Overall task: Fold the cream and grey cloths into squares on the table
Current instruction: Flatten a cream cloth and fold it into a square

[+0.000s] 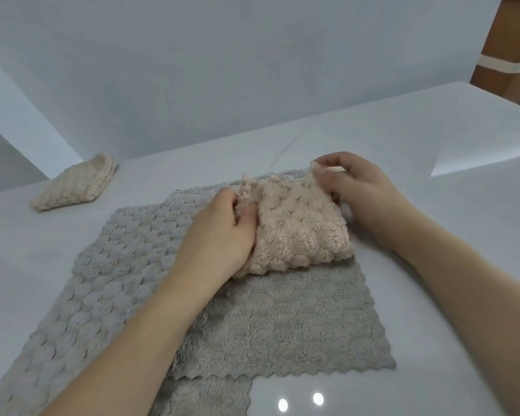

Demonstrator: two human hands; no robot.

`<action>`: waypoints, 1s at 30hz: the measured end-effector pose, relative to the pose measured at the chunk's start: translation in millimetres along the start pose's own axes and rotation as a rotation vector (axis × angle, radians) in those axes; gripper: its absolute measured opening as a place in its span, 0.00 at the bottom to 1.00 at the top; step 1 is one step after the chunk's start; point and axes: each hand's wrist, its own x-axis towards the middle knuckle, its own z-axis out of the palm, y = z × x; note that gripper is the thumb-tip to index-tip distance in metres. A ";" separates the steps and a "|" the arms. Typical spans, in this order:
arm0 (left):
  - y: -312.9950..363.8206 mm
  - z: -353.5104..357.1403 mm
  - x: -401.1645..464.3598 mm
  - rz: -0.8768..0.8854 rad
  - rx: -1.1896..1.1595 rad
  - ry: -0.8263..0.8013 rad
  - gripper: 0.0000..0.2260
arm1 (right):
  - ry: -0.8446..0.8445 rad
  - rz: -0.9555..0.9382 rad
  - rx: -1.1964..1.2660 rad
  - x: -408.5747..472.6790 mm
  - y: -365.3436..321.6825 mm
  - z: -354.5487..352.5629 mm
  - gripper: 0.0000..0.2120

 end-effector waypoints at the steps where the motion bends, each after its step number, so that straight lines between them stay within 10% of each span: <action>1: 0.1 2.7 -0.2 0.011 0.040 0.016 0.12 | 0.017 -0.035 -0.101 0.5 1.8 0.5 0.09; 8: -9.4 8.0 14.3 -0.131 -0.192 -0.037 0.12 | 0.165 -0.101 -0.434 6.3 8.8 3.2 0.13; 21: -4.0 5.7 11.6 -0.155 0.103 -0.034 0.15 | 0.057 -0.023 -0.786 2.1 0.2 5.2 0.20; 30: -0.2 -1.3 13.9 -0.158 -0.090 -0.066 0.16 | 0.054 -0.097 -0.271 -1.3 -1.4 4.8 0.05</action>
